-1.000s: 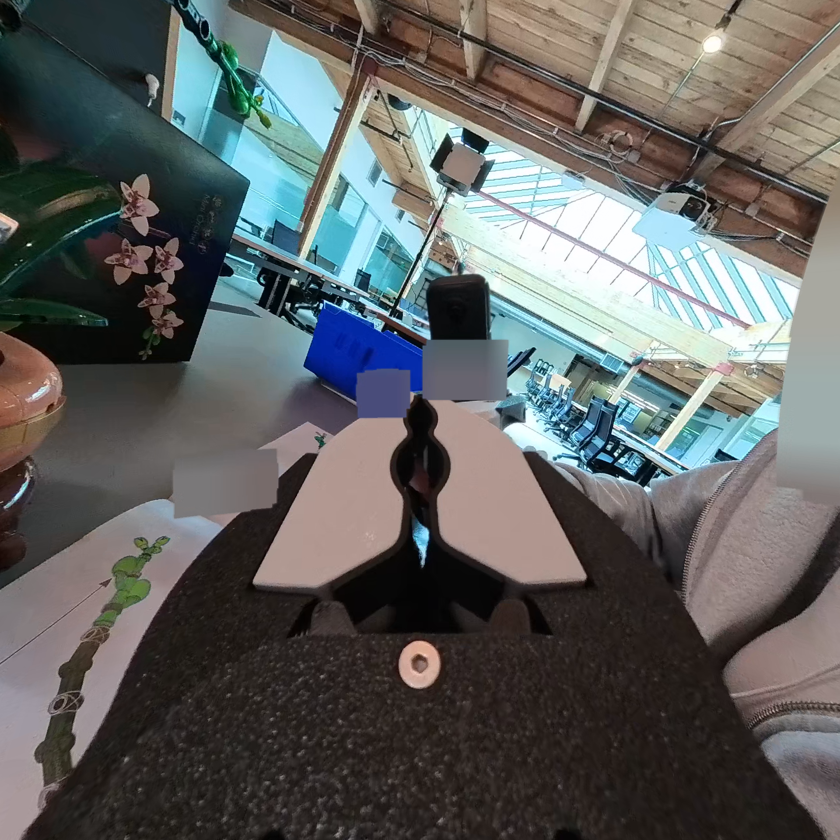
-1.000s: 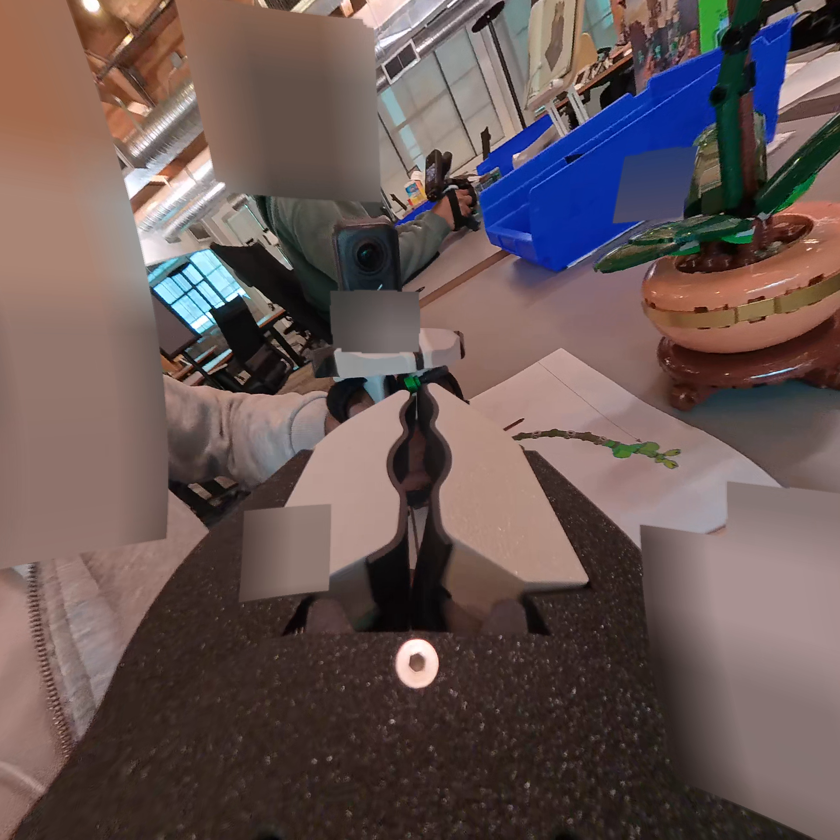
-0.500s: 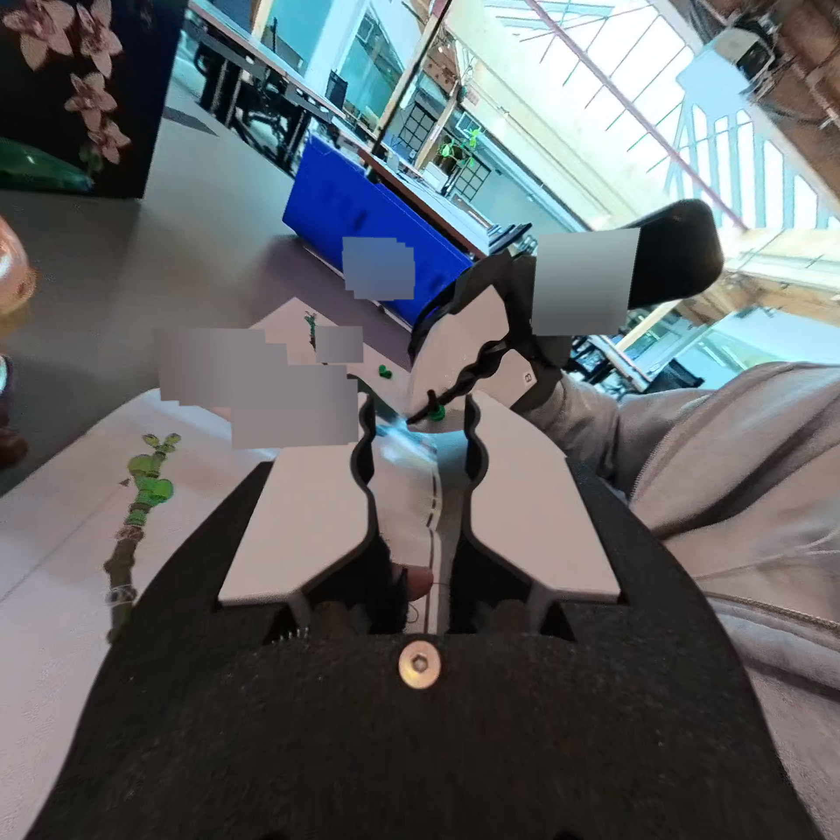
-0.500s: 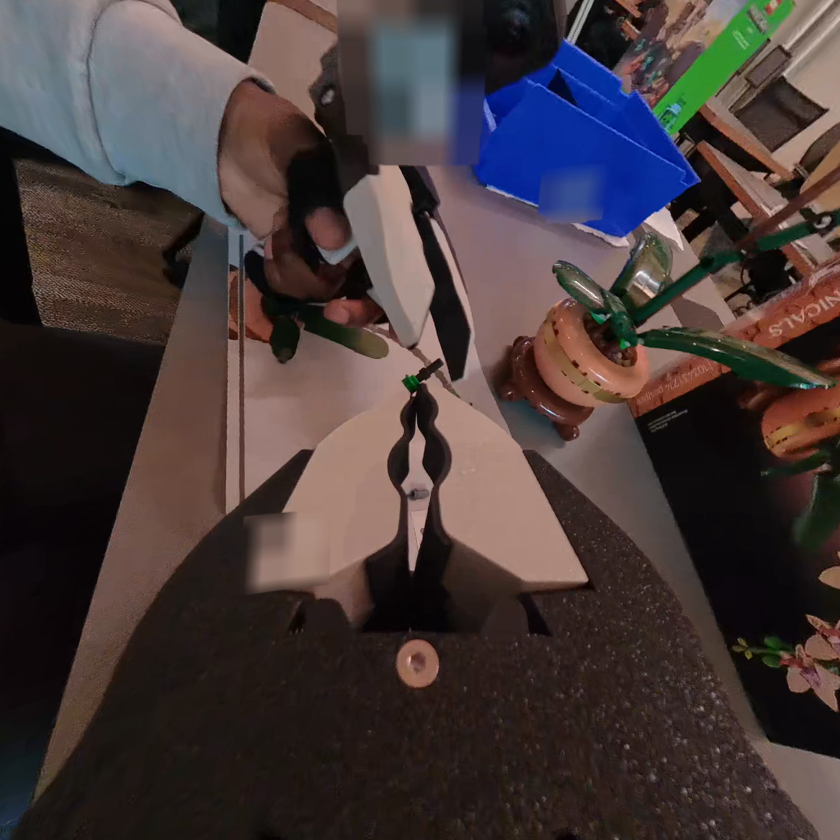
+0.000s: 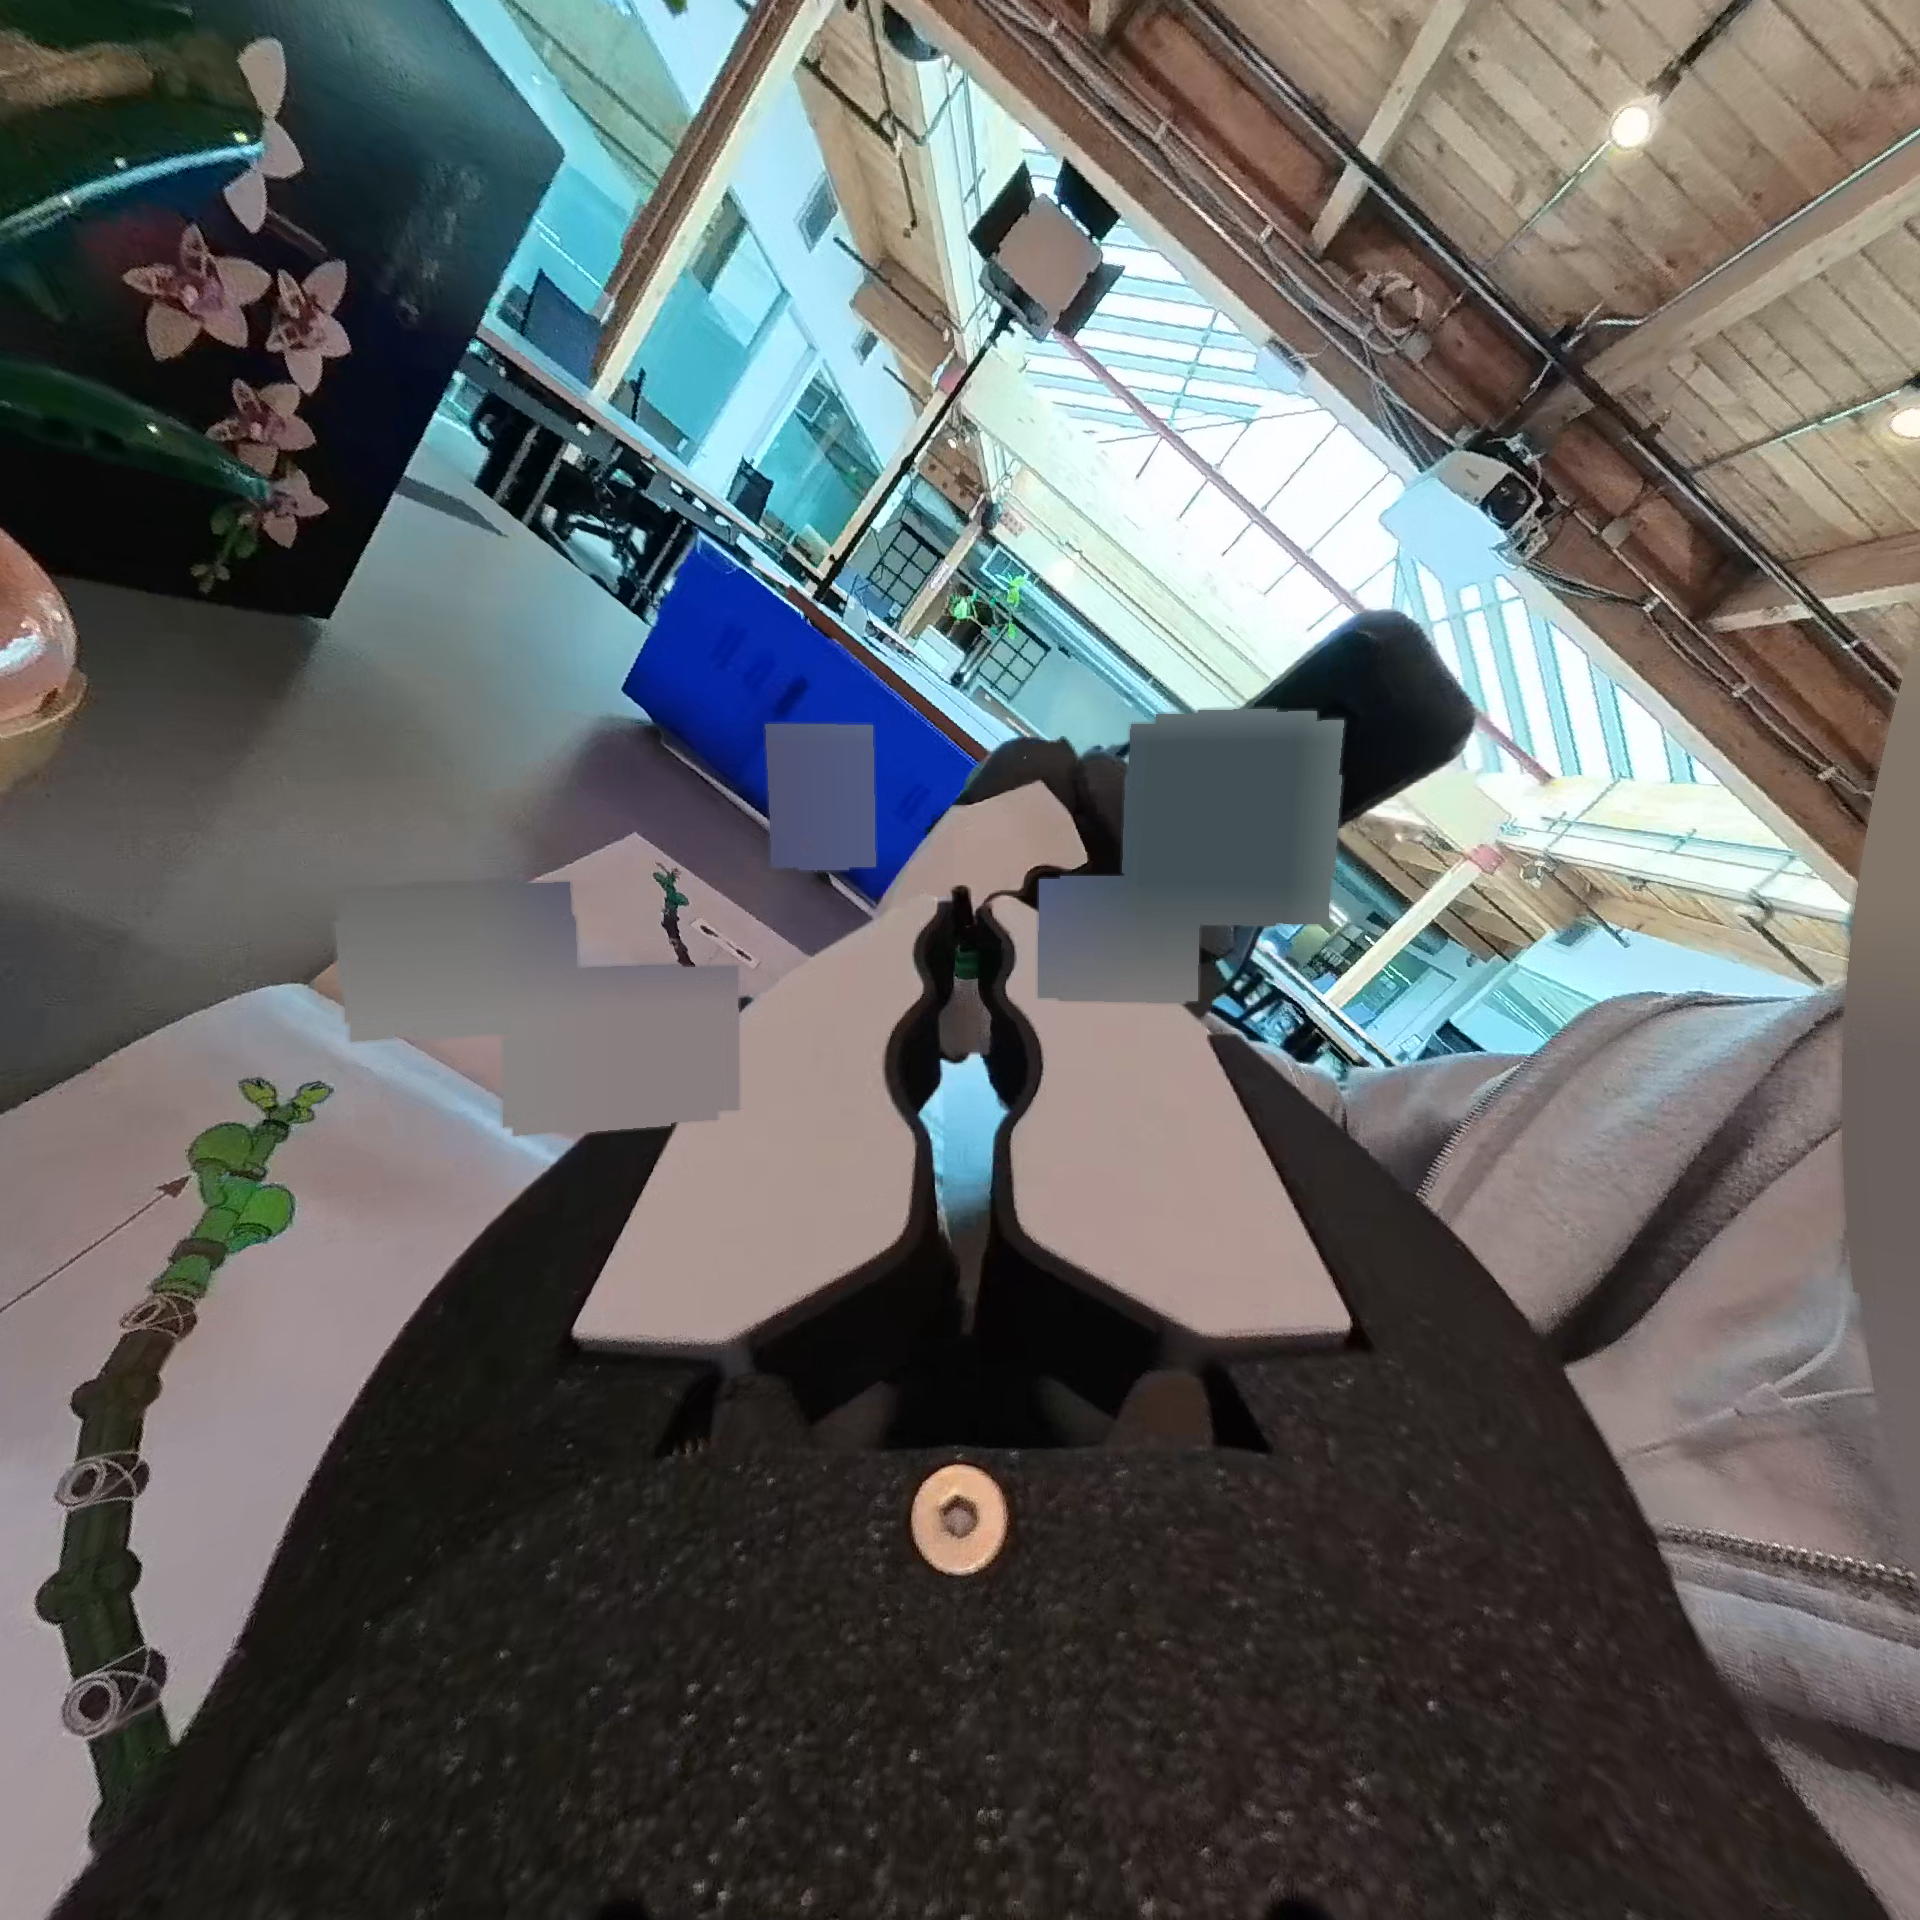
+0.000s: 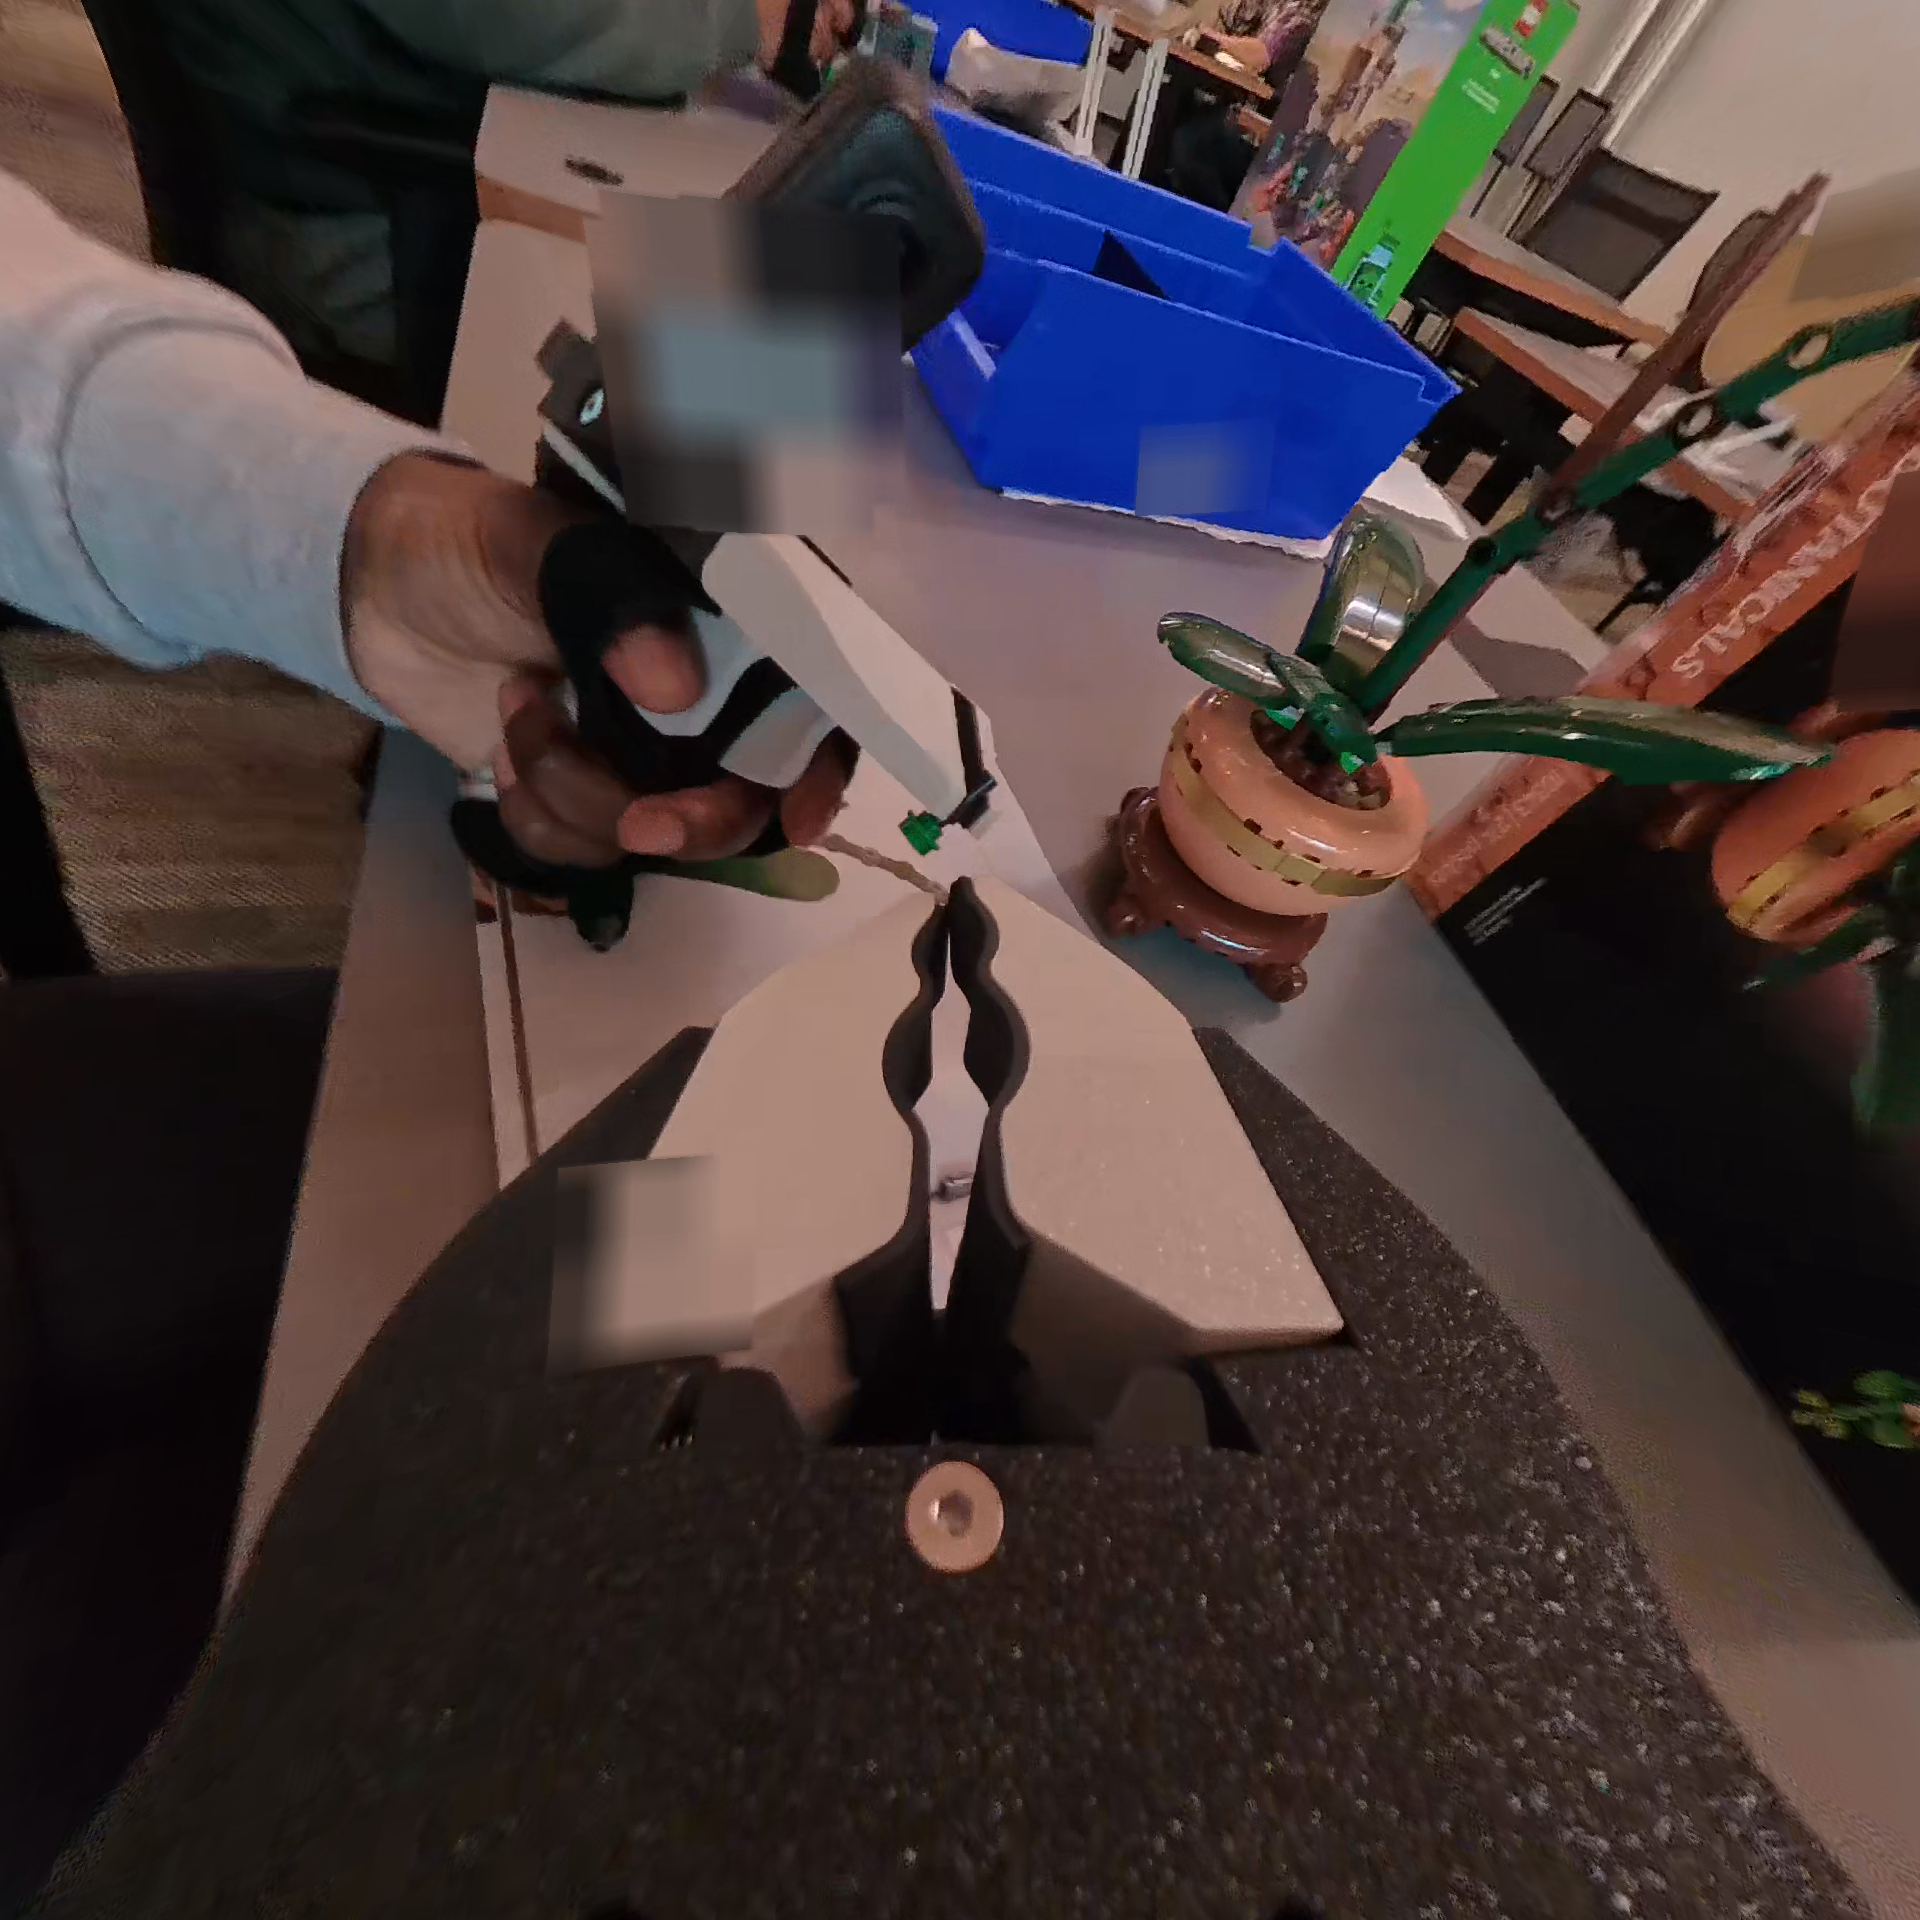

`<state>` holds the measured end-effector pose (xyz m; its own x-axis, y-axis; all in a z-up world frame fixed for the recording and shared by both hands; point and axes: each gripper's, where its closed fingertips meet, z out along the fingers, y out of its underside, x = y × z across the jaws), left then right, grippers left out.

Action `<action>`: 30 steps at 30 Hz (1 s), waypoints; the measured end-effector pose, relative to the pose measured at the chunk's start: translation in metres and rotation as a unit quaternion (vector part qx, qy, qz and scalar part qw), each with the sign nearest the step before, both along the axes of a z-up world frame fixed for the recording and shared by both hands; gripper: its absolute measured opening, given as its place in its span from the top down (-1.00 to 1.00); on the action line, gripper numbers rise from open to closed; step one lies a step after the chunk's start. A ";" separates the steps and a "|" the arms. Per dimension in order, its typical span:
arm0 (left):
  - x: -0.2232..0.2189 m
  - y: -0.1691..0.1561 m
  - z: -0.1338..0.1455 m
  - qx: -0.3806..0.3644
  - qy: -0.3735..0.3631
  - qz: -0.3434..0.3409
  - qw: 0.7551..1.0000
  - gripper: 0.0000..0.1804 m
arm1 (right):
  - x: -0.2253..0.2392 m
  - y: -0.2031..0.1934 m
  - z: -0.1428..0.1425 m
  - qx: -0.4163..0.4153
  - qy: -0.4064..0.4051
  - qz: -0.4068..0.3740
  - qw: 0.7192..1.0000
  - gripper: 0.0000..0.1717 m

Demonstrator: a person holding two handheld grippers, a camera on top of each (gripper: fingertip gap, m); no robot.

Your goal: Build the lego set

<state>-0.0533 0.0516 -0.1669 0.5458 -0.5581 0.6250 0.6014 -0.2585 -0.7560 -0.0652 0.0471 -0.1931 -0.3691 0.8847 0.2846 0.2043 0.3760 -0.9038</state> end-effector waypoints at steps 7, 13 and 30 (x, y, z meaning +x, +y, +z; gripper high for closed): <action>-0.006 -0.001 0.004 0.027 0.001 0.026 0.999 0.97 | -0.001 -0.015 0.013 -0.288 -0.046 0.039 0.956 0.69; 0.002 -0.002 0.001 0.037 0.058 0.029 0.997 0.98 | 0.000 -0.014 0.008 -0.321 -0.064 0.036 0.944 0.94; -0.008 0.003 0.004 0.016 -0.019 0.095 0.995 0.98 | -0.008 -0.004 0.009 -0.181 0.014 -0.053 0.982 0.95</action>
<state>-0.0609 0.0549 -0.1625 0.6196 -0.4669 0.6310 0.6662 -0.1124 -0.7373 -0.0737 0.0429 -0.1843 -0.2666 0.9626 -0.0475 0.1972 0.0062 -0.9803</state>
